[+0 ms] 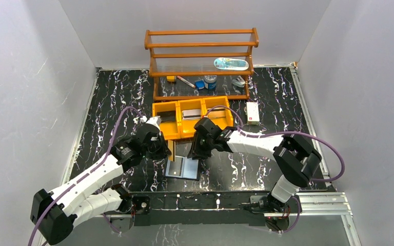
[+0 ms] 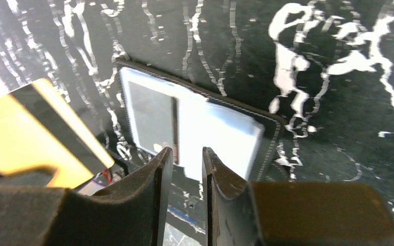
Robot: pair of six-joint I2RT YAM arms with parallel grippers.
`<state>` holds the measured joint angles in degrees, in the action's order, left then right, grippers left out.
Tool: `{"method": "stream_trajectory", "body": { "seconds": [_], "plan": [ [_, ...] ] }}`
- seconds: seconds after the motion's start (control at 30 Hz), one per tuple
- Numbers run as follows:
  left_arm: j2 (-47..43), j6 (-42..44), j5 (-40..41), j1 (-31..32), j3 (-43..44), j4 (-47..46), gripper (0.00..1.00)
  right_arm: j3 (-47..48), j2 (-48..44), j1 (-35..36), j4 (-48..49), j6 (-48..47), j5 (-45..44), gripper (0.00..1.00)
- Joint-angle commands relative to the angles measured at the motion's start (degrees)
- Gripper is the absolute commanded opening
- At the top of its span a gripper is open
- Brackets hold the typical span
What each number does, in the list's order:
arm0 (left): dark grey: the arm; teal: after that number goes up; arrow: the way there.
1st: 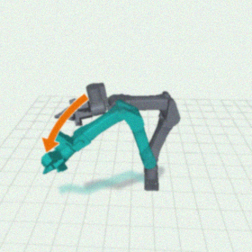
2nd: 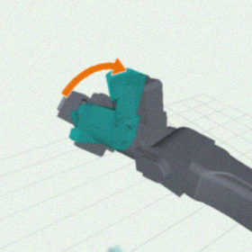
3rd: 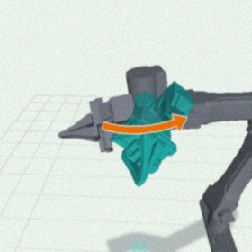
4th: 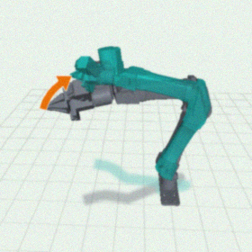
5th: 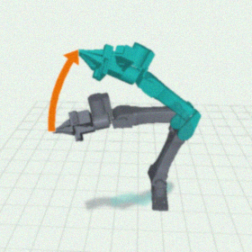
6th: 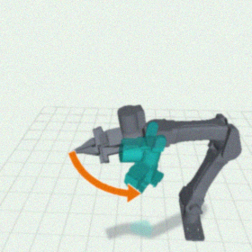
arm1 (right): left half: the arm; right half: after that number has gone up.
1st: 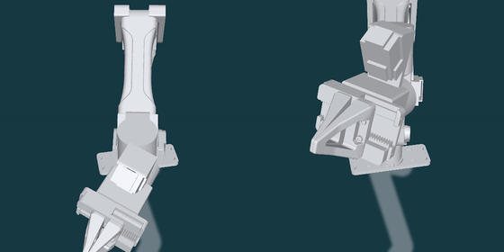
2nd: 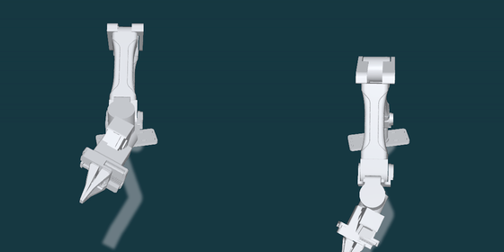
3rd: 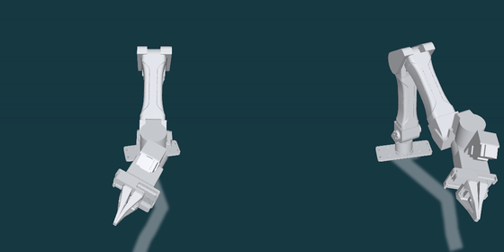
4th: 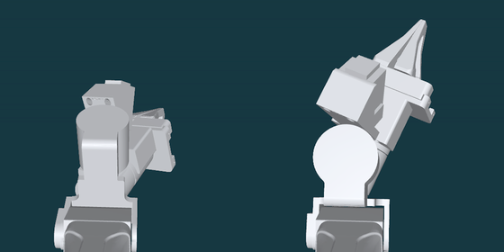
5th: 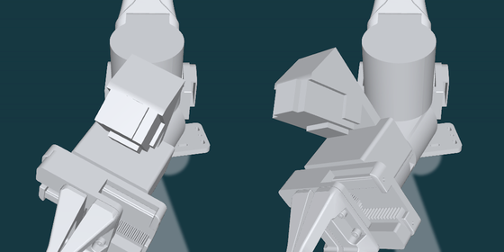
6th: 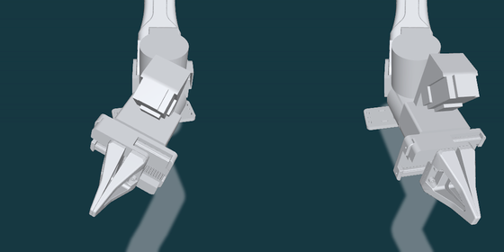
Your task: Take the credit cards out of the card holder
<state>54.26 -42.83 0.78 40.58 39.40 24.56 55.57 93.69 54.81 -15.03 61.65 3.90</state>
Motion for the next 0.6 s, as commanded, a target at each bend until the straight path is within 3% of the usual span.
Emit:
{"method": "stream_trajectory", "body": {
  "seconds": [0.0,0.23,0.57],
  "plan": [
    [-2.7,-0.5,8.3,-0.4,1.1,7.9,0.01,0.1,-1.9,0.3,9.3,0.2,6.0,0.37],
    [-5.9,-2.6,10.6,-0.4,-0.4,8.8,0.01,0.5,4.5,1.5,18.6,2.2,15.4,0.37],
    [-6.9,-2.8,9.8,-0.4,-1.3,9.2,0.01,-1.0,8.0,1.4,8.4,3.2,9.9,0.38]
  ]
}}
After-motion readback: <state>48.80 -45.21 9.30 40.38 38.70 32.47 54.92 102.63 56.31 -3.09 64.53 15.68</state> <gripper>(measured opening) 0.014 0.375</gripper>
